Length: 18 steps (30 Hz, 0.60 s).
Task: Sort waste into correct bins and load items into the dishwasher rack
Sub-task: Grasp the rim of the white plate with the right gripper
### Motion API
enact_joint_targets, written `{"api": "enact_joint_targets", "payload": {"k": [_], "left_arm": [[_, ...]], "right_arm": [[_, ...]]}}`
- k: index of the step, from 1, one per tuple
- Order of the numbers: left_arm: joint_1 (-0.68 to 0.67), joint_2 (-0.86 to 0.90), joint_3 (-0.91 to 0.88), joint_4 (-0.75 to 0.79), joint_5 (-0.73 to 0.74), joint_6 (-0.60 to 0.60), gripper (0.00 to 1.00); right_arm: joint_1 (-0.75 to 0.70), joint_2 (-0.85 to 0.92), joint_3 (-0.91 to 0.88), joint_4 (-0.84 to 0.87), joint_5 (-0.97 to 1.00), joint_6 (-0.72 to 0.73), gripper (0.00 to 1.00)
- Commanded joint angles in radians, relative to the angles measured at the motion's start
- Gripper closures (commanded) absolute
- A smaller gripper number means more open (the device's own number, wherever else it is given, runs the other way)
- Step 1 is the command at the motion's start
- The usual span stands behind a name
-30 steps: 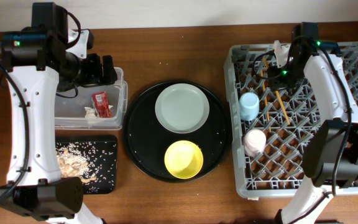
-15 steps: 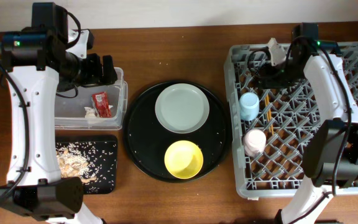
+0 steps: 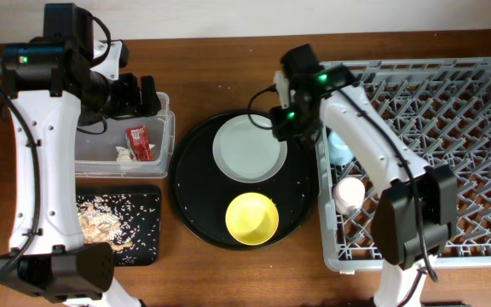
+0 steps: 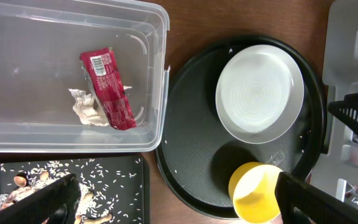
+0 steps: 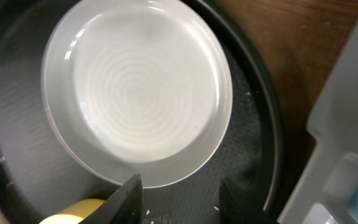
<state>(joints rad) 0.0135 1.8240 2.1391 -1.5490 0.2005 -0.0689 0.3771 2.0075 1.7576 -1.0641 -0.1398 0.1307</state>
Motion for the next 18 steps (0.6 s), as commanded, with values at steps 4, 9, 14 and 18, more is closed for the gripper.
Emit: {"api": "enact_joint_targets", "payload": {"k": [4,9,14,18], "left_arm": [[0.003,0.001,0.003,-0.001,-0.007,0.005,0.01],[0.003,0.001,0.003,-0.001,-0.007,0.005,0.01],[0.003,0.001,0.003,-0.001,-0.007,0.005,0.01],[0.003,0.001,0.003,-0.001,-0.007,0.005,0.01]], "right_arm": [[0.009,-0.002,-0.047,0.039,0.126,0.091,0.62],[0.009,-0.002,-0.239,0.245,0.125,0.099,0.66],[0.009,-0.002,-0.391,0.42,0.098,0.1,0.67],[0.01,-0.002,-0.43,0.472,0.095,0.1,0.69]]}}
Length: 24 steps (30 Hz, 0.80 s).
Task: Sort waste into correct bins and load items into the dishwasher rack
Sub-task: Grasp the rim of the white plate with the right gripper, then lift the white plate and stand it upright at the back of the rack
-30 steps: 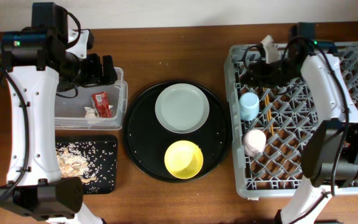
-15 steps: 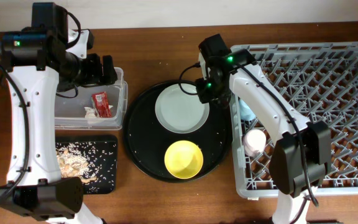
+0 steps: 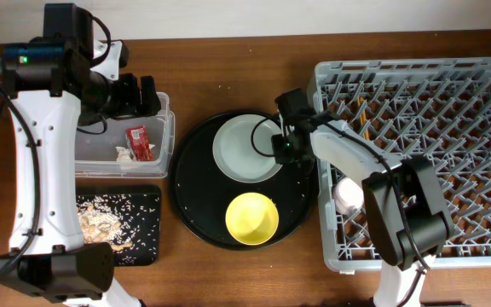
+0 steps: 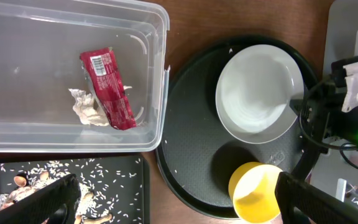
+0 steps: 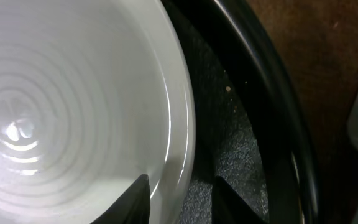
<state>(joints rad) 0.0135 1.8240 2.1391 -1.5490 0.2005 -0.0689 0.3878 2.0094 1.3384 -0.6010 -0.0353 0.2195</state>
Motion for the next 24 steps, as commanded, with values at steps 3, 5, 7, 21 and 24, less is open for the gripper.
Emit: {"api": "enact_joint_targets", "payload": {"k": [3,5,7,21,24], "left_arm": [[0.003,0.001,0.003,-0.001,-0.007,0.005,0.01],[0.003,0.001,0.003,-0.001,-0.007,0.005,0.01],[0.003,0.001,0.003,-0.001,-0.007,0.005,0.01],[0.003,0.001,0.003,-0.001,-0.007,0.005,0.01],[0.003,0.001,0.003,-0.001,-0.007,0.005,0.01]], "right_arm": [[-0.001,-0.004,-0.011,0.011,-0.033,0.011,0.75],[-0.001,-0.004,-0.011,0.012,-0.062,0.011,0.77],[-0.001,-0.004,-0.011,0.011,-0.07,0.034,0.82],[-0.028,-0.098,0.151,-0.032,-0.056,-0.037,0.96],[-0.051,-0.185,0.299,-0.163,0.017,-0.121,0.96]]}}
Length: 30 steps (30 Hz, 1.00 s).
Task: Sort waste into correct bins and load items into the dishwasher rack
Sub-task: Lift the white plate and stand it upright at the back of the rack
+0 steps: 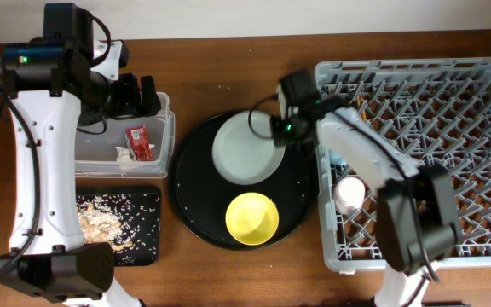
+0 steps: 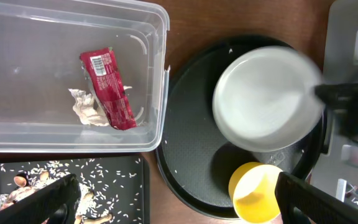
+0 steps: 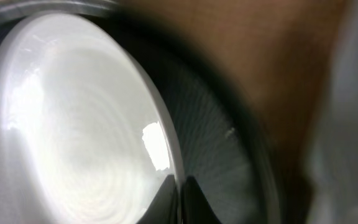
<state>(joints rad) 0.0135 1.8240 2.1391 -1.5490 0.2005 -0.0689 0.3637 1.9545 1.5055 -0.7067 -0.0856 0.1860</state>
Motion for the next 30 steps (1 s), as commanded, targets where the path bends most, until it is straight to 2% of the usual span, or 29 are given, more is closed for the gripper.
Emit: {"api": "enact_joint_targets", "payload": {"k": [1,4,6,10,13,17,22,30], "left_arm": [[0.003,0.001,0.003,-0.001,-0.007,0.005,0.01],[0.003,0.001,0.003,-0.001,-0.007,0.005,0.01],[0.003,0.001,0.003,-0.001,-0.007,0.005,0.01],[0.003,0.001,0.003,-0.001,-0.007,0.005,0.01],[0.003,0.001,0.003,-0.001,-0.007,0.005,0.01],[0.003,0.001,0.003,-0.001,-0.007,0.005,0.01],[0.003,0.001,0.003,-0.001,-0.007,0.005,0.01],[0.003,0.001,0.003,-0.001,-0.007,0.005,0.01]], "right_arm": [[-0.043,-0.166,0.186,-0.116,0.096,-0.127,0.96],[-0.118,-0.275,0.294,-0.222,0.237,-0.217,0.96],[-0.189,-0.346,0.314,-0.205,0.349,-0.283,0.96],[-0.405,-0.409,0.313,-0.102,0.711,-0.292,0.96],[-0.495,-0.378,0.311,-0.104,0.749,-0.317,0.96],[-0.499,-0.31,0.302,-0.121,0.75,-0.34,0.96],[-0.476,-0.18,0.261,-0.123,0.838,-0.513,0.96],[-0.362,-0.118,0.259,-0.202,0.831,-0.522,0.96]]}}
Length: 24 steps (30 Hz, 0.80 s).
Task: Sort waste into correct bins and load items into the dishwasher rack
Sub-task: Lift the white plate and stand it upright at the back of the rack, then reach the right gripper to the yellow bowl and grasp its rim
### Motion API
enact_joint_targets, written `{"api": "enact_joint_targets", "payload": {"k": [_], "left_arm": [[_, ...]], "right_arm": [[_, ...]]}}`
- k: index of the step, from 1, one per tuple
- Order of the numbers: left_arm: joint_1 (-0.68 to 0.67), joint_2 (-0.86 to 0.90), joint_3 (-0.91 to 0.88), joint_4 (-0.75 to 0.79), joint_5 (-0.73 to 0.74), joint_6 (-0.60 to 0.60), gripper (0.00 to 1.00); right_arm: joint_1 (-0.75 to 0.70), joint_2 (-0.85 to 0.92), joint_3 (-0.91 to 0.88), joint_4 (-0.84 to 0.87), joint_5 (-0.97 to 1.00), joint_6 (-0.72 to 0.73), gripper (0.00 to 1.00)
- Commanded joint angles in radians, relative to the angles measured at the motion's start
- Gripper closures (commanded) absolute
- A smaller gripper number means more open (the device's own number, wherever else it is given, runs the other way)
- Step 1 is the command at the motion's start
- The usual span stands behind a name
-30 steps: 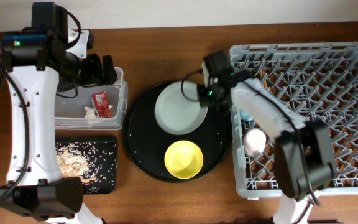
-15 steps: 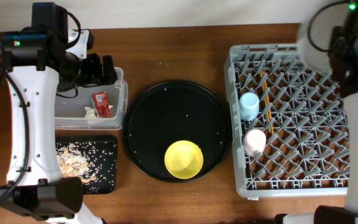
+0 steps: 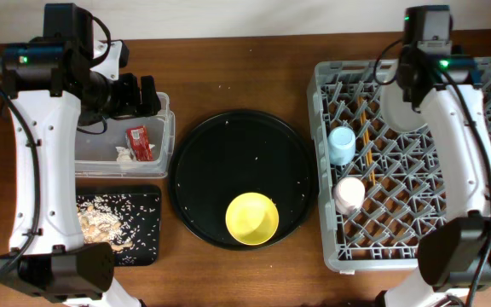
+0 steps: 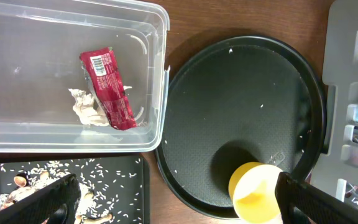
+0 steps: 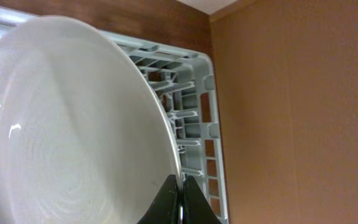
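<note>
My right gripper is shut on the rim of the white plate, holding it tilted over the back of the grey dishwasher rack; overhead the white plate shows under the arm. A yellow bowl remains on the round black tray. A blue cup and a pink cup stand in the rack's left side. My left gripper hangs open high above the clear bin, which holds a red wrapper and crumpled paper.
A flat black tray strewn with rice and food scraps lies at the front left. The yellow bowl sits between my left fingers' view and the rack's left wall. A beige wall stands behind the table.
My right gripper, shut on the plate's rim, was at the black tray's right edge; now it holds the plate over the rack's back section. The left arm stayed put.
My right gripper hung open over the white plate on the black tray. It then sat low at the plate's right rim, then shut on that rim with the plate tipped up. Now the plate is over the rack and the tray holds only the yellow bowl.
</note>
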<state>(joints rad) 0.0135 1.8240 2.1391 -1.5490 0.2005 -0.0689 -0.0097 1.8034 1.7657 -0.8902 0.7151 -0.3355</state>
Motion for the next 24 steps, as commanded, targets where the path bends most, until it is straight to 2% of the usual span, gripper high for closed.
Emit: {"api": "enact_joint_targets", "payload": {"k": [1,5,8,10,11,12,13,14,15,18,21,24], "left_arm": [[0.003,0.001,0.003,-0.001,-0.007,0.005,0.01],[0.003,0.001,0.003,-0.001,-0.007,0.005,0.01],[0.003,0.001,0.003,-0.001,-0.007,0.005,0.01],[0.003,0.001,0.003,-0.001,-0.007,0.005,0.01],[0.003,0.001,0.003,-0.001,-0.007,0.005,0.01],[0.003,0.001,0.003,-0.001,-0.007,0.005,0.01],[0.003,0.001,0.003,-0.001,-0.007,0.005,0.01],[0.003,0.001,0.003,-0.001,-0.007,0.005,0.01],[0.003,0.001,0.003,-0.001,-0.007,0.005,0.01],[0.003,0.001,0.003,-0.001,-0.007,0.005,0.01],[0.003,0.001,0.003,-0.001,-0.007,0.005,0.01],[0.003,0.001,0.003,-0.001,-0.007,0.005,0.01]], "right_arm": [[0.011,0.041,-0.001,-0.023,0.04,-0.001,0.96],[0.017,0.052,-0.001,-0.004,0.072,-0.053,0.96],[0.053,0.052,-0.001,-0.008,0.001,-0.052,0.96],[0.079,0.052,-0.001,-0.007,-0.008,-0.052,0.94],[0.089,0.052,-0.001,-0.007,-0.01,-0.052,0.9],[0.098,0.052,0.0,-0.008,-0.017,-0.05,0.8],[0.103,0.052,-0.001,-0.008,-0.032,-0.05,0.61],[0.106,0.052,0.0,-0.008,-0.034,-0.05,0.35],[0.109,0.051,0.0,-0.007,-0.034,-0.05,0.3],[0.109,0.045,0.0,-0.007,-0.034,-0.044,0.3],[0.109,0.008,0.003,0.005,-0.036,0.046,0.3],[0.112,-0.073,0.003,0.005,-0.194,0.079,0.3]]}}
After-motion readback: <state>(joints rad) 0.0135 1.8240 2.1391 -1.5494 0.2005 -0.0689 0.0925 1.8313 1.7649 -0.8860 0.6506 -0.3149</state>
